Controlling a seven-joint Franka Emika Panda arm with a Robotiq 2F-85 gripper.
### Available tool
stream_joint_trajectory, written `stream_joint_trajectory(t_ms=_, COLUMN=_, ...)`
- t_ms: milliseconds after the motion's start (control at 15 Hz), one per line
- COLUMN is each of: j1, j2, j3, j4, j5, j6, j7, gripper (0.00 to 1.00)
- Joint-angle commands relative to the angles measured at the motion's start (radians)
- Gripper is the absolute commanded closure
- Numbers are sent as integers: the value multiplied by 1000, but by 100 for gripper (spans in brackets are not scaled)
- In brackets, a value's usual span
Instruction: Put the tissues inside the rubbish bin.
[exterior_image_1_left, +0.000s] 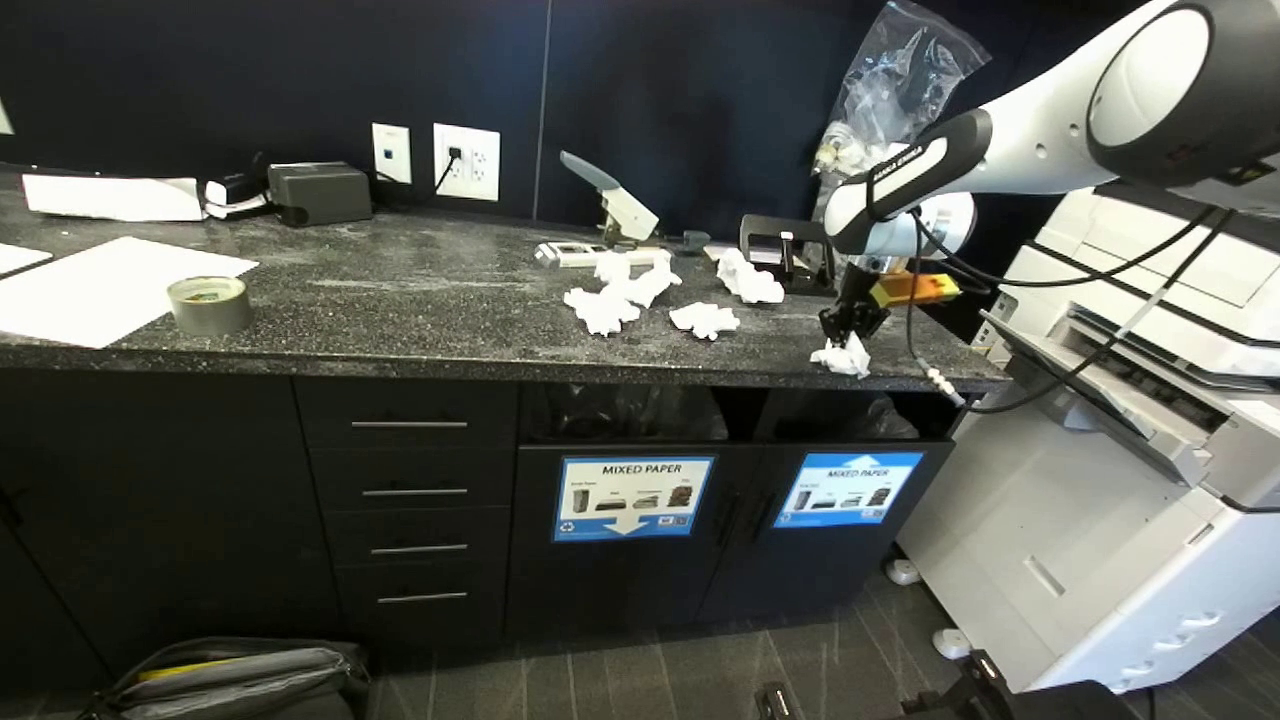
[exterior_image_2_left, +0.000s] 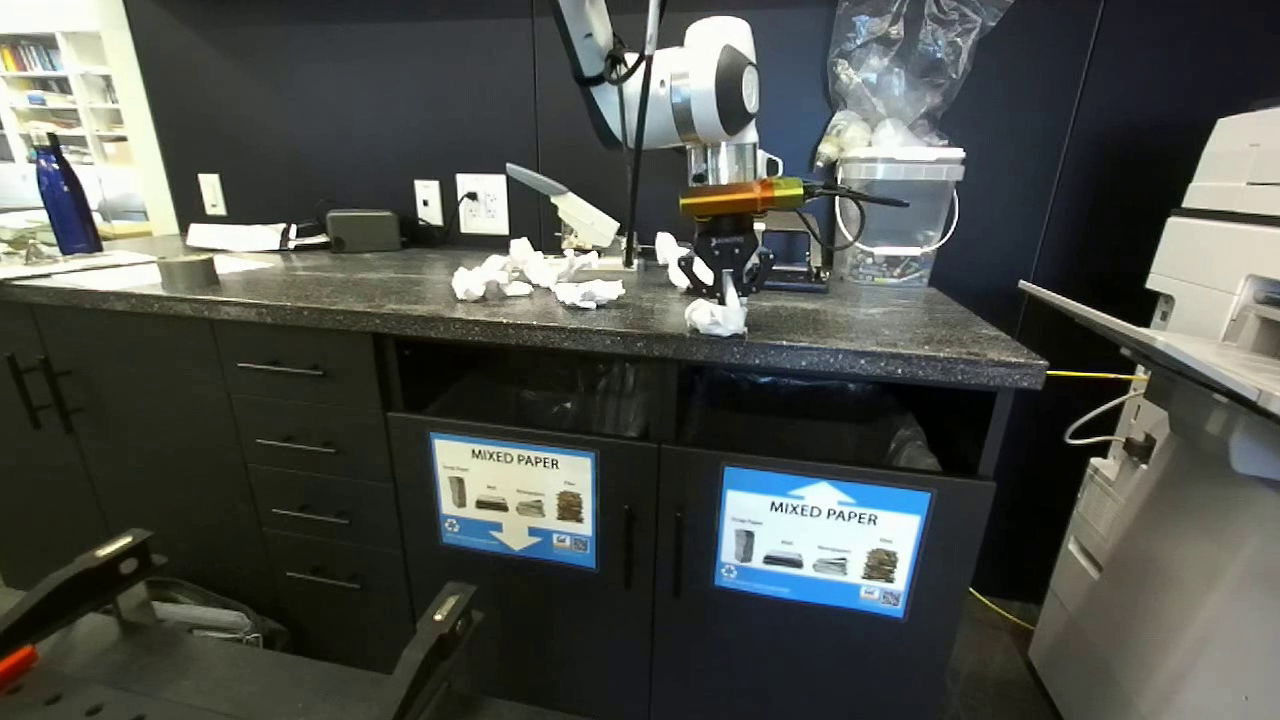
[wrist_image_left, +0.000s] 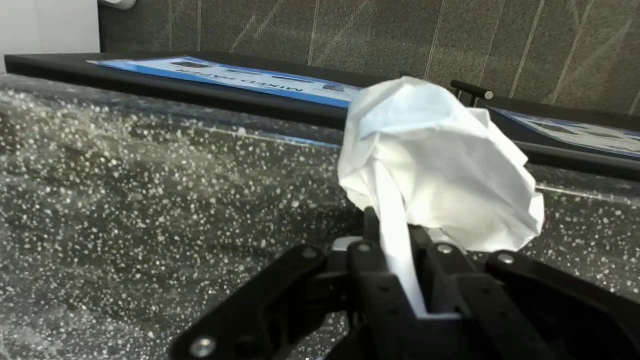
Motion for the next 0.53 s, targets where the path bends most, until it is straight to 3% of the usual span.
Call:
stream_joint_trajectory(t_ms=0, j1=-25, j2=-133, j3=7, j4=-241, j5=25, j6=141, j7=-27, gripper=86)
stream_joint_trajectory(t_ms=467, j1=-120, j2=-253, j3=44, j4=-583, j5=75, j6=439, j7=-119, gripper=87)
